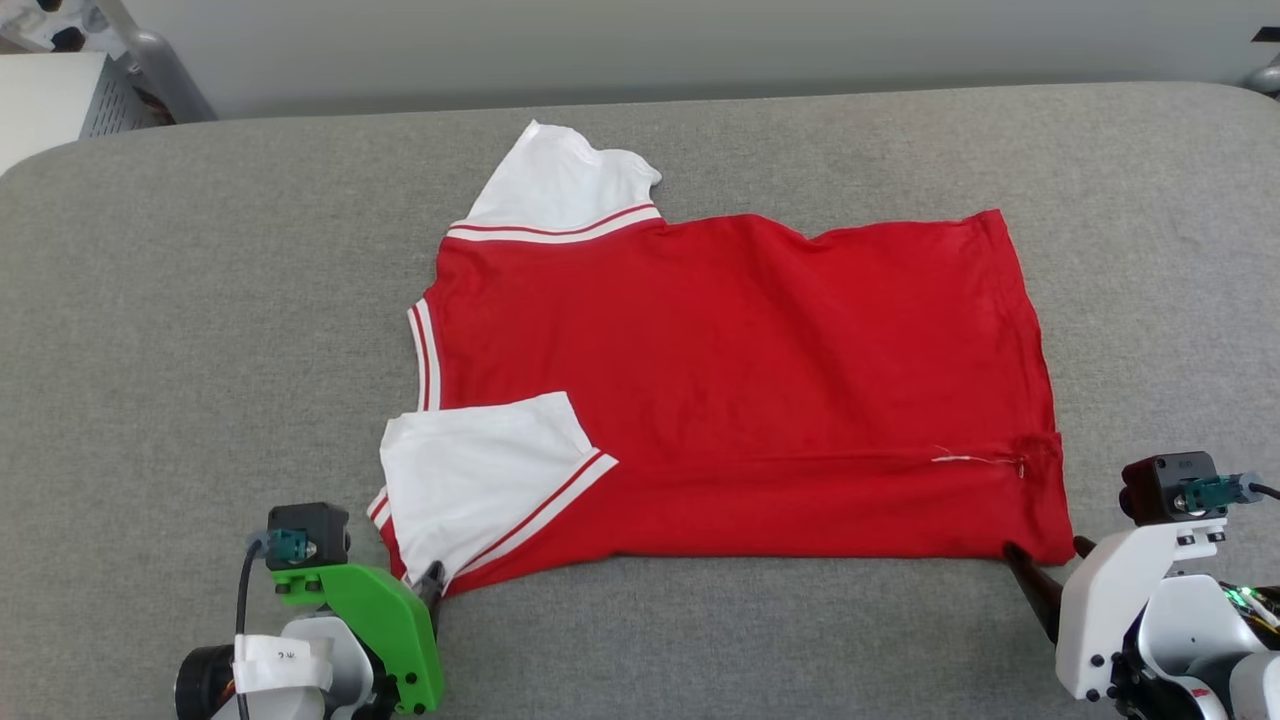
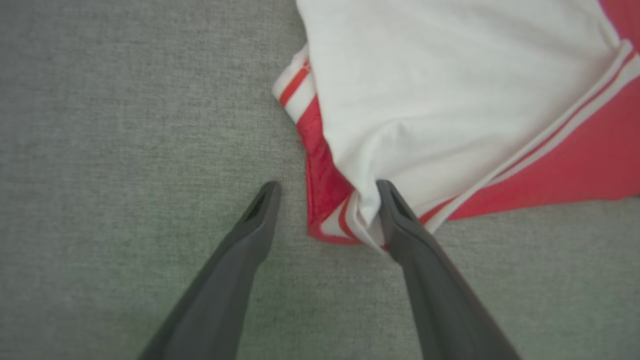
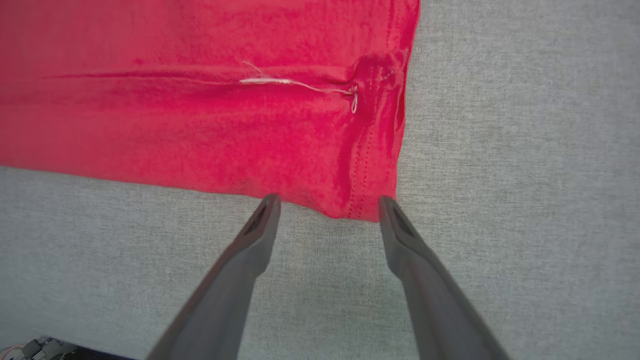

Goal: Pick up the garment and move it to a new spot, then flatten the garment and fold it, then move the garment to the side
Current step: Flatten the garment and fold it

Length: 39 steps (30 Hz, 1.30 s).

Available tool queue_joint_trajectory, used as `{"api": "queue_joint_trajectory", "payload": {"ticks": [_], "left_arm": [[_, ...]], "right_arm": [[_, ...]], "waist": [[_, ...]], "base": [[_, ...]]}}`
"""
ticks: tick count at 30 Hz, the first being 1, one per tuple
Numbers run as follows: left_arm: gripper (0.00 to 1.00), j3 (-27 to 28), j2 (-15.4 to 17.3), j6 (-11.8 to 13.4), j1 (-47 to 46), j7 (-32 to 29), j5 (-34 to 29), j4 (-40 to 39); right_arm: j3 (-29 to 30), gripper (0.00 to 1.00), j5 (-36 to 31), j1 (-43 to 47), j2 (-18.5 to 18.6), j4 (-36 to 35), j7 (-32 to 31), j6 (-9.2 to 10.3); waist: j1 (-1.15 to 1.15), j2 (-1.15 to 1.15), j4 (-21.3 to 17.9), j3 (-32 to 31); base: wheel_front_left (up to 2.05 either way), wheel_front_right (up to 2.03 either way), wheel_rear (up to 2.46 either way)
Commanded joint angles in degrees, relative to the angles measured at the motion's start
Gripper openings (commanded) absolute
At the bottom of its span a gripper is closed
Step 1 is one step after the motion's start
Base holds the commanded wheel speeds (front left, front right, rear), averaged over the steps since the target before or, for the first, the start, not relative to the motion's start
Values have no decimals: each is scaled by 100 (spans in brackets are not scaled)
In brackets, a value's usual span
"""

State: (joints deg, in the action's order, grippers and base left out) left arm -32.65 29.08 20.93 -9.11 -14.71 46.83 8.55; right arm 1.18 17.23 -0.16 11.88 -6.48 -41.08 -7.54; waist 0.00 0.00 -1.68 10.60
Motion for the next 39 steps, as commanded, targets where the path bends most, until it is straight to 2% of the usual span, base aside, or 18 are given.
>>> {"api": "queue_joint_trajectory", "payload": {"ticks": [1,3,4,6,8,18,30,39], "left_arm": [[100,-19,-7,16,-16,-60,-46,75],[100,-58,-30,-12,-30,-133,-14,195],[89,-77,-49,-41,-32,-184,21,252],[0,-116,-87,-134,-44,-266,96,336],[0,-204,-89,-280,-46,-373,143,410],[0,-210,-101,-477,-96,-14,58,242],[0,-140,77,-382,-181,38,-48,-702],[0,-151,133,-334,-246,12,-105,-963]], "right_arm": [[-20,100,-33,-45,-7,-32,34,5],[-32,100,-29,-59,11,-15,58,5],[-35,100,-26,-66,19,-7,67,5],[-25,100,-27,-80,34,10,89,5],[57,100,-91,-83,44,54,117,5],[346,100,-255,-129,41,280,244,5],[663,100,-472,-314,51,786,193,5],[558,100,-435,-494,31,1336,157,5]], "waist": [[0,0,-59,90],[0,0,-80,125],[0,0,-85,138],[0,0,-79,148],[0,0,-54,121],[0,0,252,-192],[0,0,527,-31],[0,0,601,176]], "base": [[0,0,0],[0,0,0],[0,0,0],[0,0,0],[0,0,0],[0,0,0],[0,0,0],[0,0,0]]}}
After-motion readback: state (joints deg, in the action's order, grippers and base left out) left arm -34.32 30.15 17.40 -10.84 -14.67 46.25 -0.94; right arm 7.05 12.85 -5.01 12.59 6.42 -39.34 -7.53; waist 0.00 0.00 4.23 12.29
